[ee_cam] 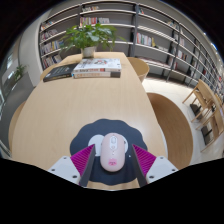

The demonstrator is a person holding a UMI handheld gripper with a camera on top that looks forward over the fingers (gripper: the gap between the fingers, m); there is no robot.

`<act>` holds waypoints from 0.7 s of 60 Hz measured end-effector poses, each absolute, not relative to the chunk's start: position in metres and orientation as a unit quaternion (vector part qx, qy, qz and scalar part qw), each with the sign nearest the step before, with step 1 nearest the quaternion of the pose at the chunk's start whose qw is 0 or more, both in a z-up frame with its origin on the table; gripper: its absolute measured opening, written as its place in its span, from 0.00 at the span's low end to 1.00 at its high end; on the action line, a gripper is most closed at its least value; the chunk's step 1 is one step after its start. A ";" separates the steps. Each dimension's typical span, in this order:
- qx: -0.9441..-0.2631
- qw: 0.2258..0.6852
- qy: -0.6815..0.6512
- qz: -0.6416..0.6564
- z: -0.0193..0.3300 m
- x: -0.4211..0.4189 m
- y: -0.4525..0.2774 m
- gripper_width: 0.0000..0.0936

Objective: Arrange mouse

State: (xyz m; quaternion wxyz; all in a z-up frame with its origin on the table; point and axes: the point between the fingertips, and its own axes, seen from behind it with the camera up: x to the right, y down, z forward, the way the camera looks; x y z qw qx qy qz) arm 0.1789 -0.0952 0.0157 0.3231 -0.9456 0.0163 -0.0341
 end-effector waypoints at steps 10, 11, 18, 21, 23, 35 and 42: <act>-0.931 0.362 0.004 -0.051 0.094 0.157 -0.107 0.75; -0.929 0.366 0.003 -0.051 0.103 0.154 -0.109 0.75; -0.912 0.408 0.009 -0.033 0.157 0.118 -0.124 0.75; -0.907 0.420 0.013 -0.027 0.175 0.104 -0.135 0.75; -0.904 0.426 0.015 -0.025 0.187 0.094 -0.143 0.75; -0.894 0.447 0.011 -0.014 0.215 0.043 -0.184 0.75; -0.896 0.444 0.003 -0.014 0.214 0.022 -0.210 0.75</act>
